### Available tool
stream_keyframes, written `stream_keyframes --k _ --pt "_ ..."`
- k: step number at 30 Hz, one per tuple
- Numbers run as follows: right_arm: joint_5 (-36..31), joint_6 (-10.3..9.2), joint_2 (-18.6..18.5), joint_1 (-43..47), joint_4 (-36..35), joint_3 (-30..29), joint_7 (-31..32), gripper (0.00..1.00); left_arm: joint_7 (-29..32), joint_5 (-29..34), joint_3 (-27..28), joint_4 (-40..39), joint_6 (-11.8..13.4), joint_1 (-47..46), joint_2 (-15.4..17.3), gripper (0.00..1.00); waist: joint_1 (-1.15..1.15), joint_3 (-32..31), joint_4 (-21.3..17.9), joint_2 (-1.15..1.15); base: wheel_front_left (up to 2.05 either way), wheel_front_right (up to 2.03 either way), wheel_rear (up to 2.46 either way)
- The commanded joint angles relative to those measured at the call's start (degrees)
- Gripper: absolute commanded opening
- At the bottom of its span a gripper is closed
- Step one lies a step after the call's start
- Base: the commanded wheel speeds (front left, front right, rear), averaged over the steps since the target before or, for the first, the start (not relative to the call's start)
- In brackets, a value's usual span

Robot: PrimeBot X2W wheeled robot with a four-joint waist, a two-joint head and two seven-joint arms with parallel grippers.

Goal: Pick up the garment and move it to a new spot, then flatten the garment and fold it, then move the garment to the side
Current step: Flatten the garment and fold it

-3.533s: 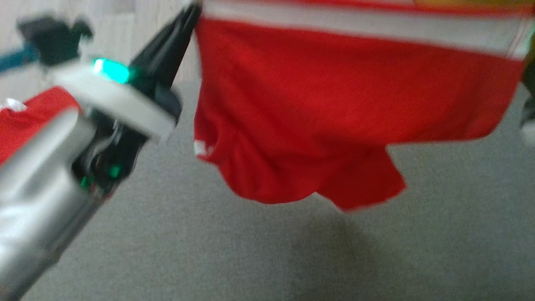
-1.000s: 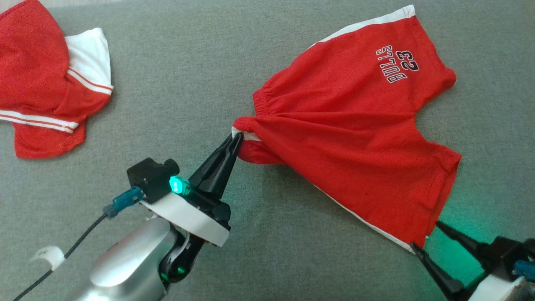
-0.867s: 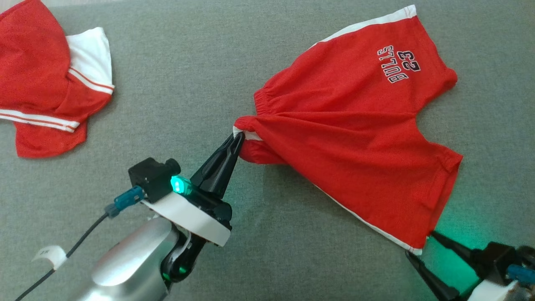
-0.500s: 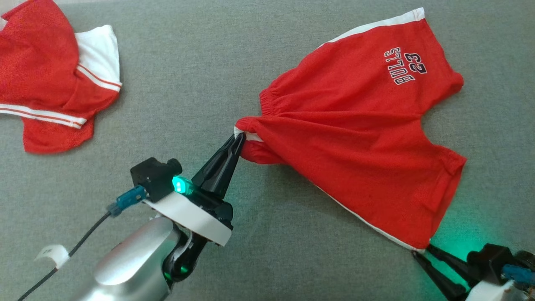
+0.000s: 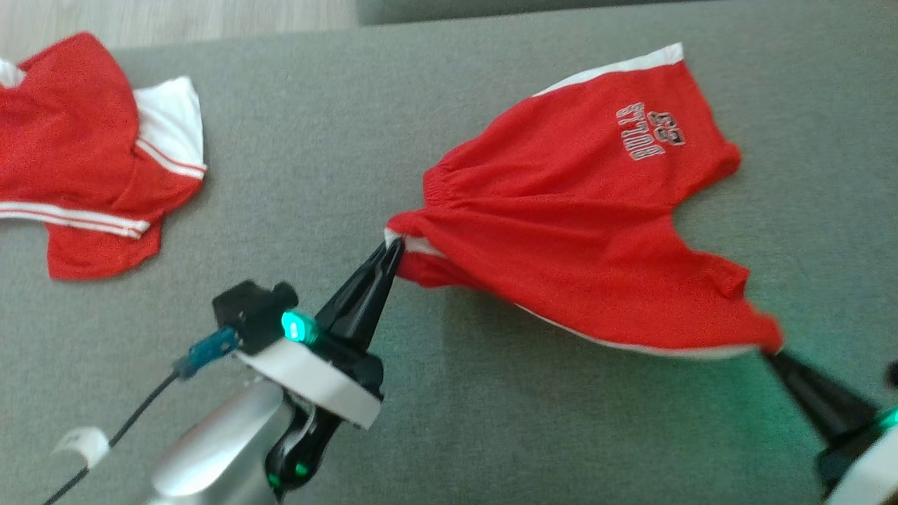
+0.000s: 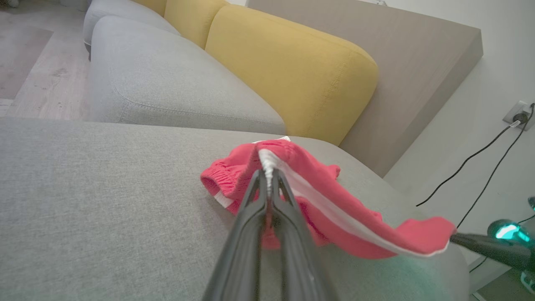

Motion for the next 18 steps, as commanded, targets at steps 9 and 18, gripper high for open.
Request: stream_keyframes --k 9,18 --pt "7.59 -0.04 -6.22 8.22 -16.37 -18.74 3.92 0.00 0.42 0.47 2.14 -9.98 1.58 3.87 5.22 0.00 0.00 -4.14 -1.68 0.00 0.00 0.00 0.00" --pt "10.26 -0.04 -8.38 5.42 -17.41 -25.21 10.27 0.00 6.66 0.06 1.35 -18.76 3.56 1.00 6.10 0.00 0.00 0.03 1.11 0.00 0.00 0.00 0.00"
